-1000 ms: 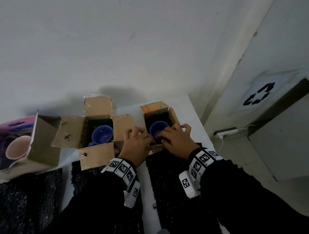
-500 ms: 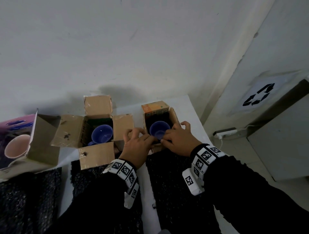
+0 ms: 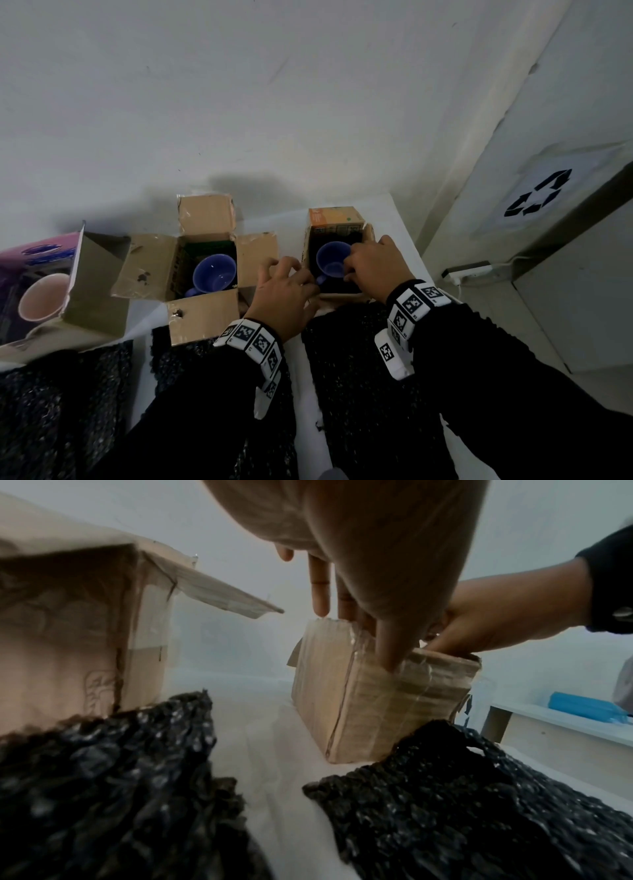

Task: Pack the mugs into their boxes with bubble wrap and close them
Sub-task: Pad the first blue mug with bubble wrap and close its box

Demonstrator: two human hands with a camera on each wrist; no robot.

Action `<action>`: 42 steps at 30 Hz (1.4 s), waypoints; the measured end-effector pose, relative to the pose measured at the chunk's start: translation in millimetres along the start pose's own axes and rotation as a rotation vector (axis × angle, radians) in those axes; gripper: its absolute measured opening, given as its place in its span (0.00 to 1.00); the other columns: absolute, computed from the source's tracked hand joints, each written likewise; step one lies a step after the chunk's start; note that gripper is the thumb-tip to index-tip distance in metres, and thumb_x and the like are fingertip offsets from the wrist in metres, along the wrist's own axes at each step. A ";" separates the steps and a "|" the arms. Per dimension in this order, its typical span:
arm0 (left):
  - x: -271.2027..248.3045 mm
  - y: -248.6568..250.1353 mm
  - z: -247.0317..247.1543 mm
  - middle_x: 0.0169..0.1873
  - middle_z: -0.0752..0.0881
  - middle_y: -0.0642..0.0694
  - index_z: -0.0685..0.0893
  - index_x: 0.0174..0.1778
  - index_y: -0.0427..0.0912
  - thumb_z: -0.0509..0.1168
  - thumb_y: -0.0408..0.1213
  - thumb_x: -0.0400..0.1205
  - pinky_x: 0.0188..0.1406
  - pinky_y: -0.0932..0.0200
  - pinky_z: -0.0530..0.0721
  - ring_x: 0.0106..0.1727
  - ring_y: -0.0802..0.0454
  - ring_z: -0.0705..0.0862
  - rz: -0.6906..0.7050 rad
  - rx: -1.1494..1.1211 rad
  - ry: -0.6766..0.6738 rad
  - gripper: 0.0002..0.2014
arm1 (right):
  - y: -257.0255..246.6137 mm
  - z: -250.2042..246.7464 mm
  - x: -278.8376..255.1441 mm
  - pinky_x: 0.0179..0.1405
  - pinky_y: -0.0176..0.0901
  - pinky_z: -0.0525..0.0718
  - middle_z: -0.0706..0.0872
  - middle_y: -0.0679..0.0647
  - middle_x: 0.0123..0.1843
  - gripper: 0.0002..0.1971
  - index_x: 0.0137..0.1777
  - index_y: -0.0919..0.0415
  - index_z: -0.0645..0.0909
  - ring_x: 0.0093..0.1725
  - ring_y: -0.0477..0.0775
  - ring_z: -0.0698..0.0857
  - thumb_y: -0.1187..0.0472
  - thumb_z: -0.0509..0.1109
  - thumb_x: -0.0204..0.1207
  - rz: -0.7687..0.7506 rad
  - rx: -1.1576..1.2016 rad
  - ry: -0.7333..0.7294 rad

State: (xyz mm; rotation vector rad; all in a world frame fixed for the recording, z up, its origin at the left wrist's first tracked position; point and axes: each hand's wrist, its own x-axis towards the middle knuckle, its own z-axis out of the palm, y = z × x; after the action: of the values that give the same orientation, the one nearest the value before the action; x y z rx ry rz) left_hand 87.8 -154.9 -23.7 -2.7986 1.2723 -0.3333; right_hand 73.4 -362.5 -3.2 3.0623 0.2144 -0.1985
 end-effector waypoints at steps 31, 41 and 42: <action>5.3 13.0 3.1 0.59 0.82 0.52 0.86 0.55 0.53 0.50 0.56 0.77 0.67 0.34 0.59 0.66 0.40 0.73 -0.089 -0.009 -0.139 0.23 | 7.9 37.0 -35.7 0.71 0.64 0.54 0.86 0.44 0.52 0.29 0.44 0.48 0.85 0.71 0.52 0.72 0.31 0.47 0.79 -0.029 0.094 0.200; -42.6 61.8 2.8 0.54 0.80 0.46 0.82 0.53 0.49 0.63 0.51 0.77 0.48 0.48 0.70 0.52 0.42 0.77 -0.066 -0.182 0.110 0.13 | 2.7 85.6 -141.5 0.46 0.52 0.77 0.79 0.48 0.52 0.23 0.58 0.50 0.79 0.53 0.56 0.79 0.35 0.65 0.71 0.168 0.483 0.219; -48.4 67.9 6.2 0.51 0.81 0.48 0.83 0.51 0.50 0.61 0.52 0.79 0.47 0.48 0.71 0.49 0.43 0.79 -0.040 -0.200 0.067 0.13 | -0.4 96.4 -151.0 0.49 0.53 0.77 0.78 0.50 0.60 0.32 0.68 0.49 0.75 0.58 0.58 0.77 0.31 0.65 0.69 0.186 0.407 0.090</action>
State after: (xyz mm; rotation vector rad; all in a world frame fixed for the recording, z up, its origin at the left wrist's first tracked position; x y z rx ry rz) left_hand 8.1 -163.8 -47.2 -3.0069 1.3346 -0.3213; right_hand -86.9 -389.6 -78.5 3.4717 -0.1252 -0.1042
